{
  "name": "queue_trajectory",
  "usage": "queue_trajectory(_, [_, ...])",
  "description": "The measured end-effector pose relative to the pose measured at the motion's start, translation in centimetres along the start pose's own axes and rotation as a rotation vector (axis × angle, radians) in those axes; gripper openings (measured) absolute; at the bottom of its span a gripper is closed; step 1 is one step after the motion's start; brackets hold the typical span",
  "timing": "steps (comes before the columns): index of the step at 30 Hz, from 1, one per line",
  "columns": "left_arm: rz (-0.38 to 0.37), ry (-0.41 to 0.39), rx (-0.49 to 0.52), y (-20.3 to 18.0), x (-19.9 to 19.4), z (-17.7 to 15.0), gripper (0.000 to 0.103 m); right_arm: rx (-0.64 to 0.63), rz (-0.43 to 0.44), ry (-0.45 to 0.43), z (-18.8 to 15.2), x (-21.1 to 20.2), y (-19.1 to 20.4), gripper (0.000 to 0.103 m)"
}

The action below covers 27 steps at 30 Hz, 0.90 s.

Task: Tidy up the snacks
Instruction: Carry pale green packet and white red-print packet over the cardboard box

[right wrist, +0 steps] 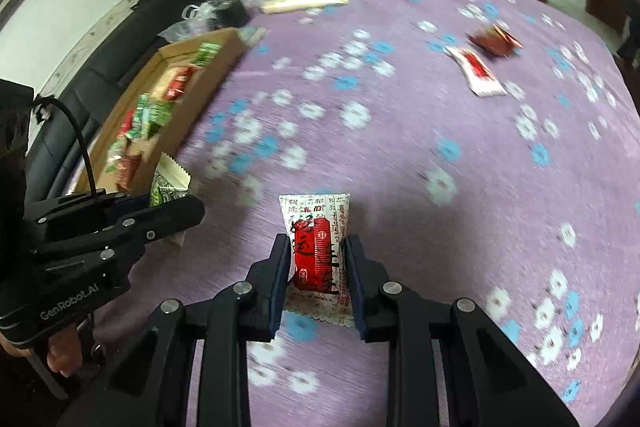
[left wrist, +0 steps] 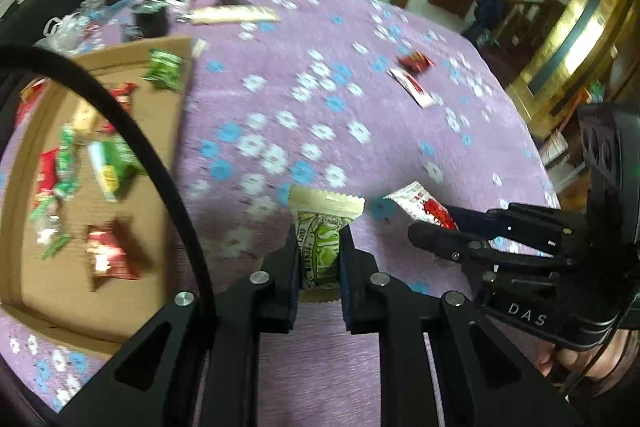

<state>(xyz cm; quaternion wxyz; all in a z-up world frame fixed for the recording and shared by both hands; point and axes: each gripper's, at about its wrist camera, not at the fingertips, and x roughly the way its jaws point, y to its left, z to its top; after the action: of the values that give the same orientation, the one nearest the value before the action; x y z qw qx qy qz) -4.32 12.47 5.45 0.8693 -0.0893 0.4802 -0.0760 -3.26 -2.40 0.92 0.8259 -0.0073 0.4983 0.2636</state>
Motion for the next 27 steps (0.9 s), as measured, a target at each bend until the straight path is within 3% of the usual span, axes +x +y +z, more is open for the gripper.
queue_trajectory(8, [0.067, -0.055, -0.111, 5.6, -2.4, 0.7, 0.018, -0.109, 0.061, -0.022, 2.9, 0.7, 5.5, 0.027])
queue_trajectory(16, [0.188, -0.084, -0.248, 12.7, -3.7, 1.1, 0.018, -0.229, 0.151, -0.023, 6.2, 2.8, 12.3, 0.026])
queue_trajectory(27, [0.296, -0.074, -0.322, 18.2, -3.4, 1.6, 0.019, -0.298, 0.194, 0.023, 8.9, 7.3, 18.3, 0.027])
